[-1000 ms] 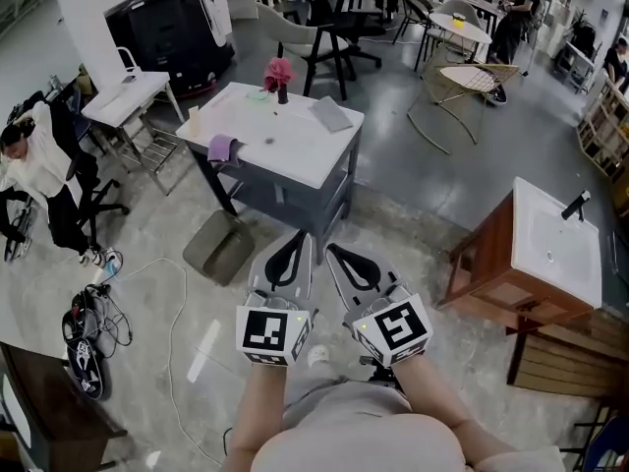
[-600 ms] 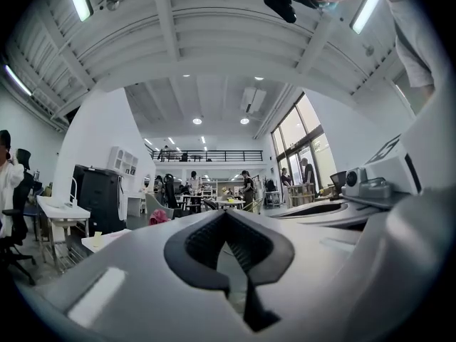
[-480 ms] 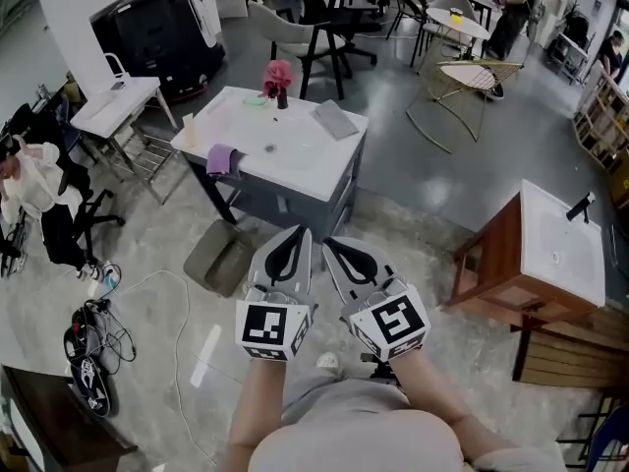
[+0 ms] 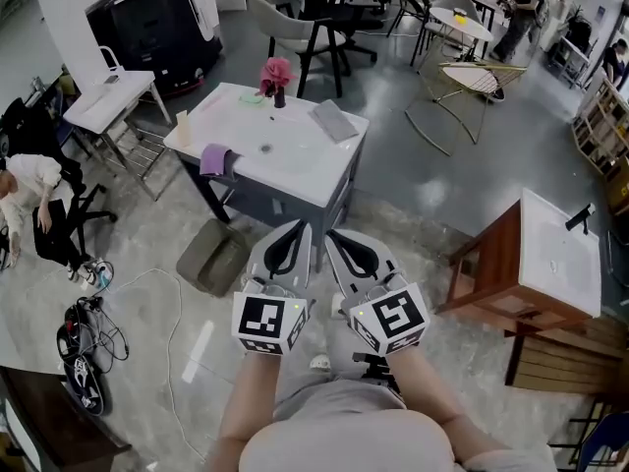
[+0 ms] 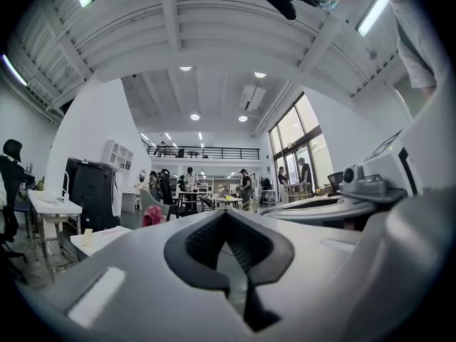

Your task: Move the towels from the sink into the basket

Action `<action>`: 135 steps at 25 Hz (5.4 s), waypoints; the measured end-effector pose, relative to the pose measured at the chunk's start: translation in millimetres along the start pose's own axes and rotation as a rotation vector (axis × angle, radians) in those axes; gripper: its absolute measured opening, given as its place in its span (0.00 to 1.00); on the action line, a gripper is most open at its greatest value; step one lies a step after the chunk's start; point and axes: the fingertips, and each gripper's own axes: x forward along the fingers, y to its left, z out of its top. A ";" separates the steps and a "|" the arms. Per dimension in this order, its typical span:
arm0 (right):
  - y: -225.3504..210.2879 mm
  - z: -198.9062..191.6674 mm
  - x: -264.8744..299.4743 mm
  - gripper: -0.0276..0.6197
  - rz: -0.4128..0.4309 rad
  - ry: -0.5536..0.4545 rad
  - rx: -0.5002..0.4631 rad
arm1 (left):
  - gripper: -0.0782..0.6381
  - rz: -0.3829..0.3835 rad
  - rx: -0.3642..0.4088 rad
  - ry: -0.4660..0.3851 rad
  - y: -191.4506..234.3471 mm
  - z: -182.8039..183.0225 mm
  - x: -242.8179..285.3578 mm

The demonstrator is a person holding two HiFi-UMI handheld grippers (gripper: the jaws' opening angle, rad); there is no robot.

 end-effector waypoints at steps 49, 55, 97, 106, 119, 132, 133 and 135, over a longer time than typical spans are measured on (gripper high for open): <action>-242.3 -30.5 214.1 0.07 0.083 0.046 0.061 | 0.12 0.054 0.023 0.081 130.0 -43.0 289.9; -253.5 -34.7 226.1 0.07 0.083 0.045 0.064 | 0.12 0.047 0.008 0.099 135.4 -54.1 305.0; -361.0 -182.6 362.4 0.40 -0.153 0.422 0.090 | 0.12 -0.112 -0.058 0.271 234.5 -147.3 417.1; -371.1 -239.3 377.7 0.40 -0.149 0.563 0.146 | 0.12 -0.131 -0.073 0.304 246.1 -163.4 434.0; -378.3 -298.2 382.9 0.40 -0.134 0.737 0.177 | 0.12 -0.134 -0.114 0.346 252.2 -184.9 440.6; -375.5 -318.4 383.2 0.40 -0.095 0.842 0.148 | 0.12 -0.119 -0.145 0.358 258.7 -191.6 440.1; -375.0 -318.2 383.3 0.40 -0.096 0.841 0.147 | 0.12 -0.117 -0.147 0.357 259.0 -191.1 440.1; -374.0 -318.2 383.2 0.39 -0.096 0.839 0.149 | 0.12 -0.115 -0.148 0.356 259.4 -190.8 439.8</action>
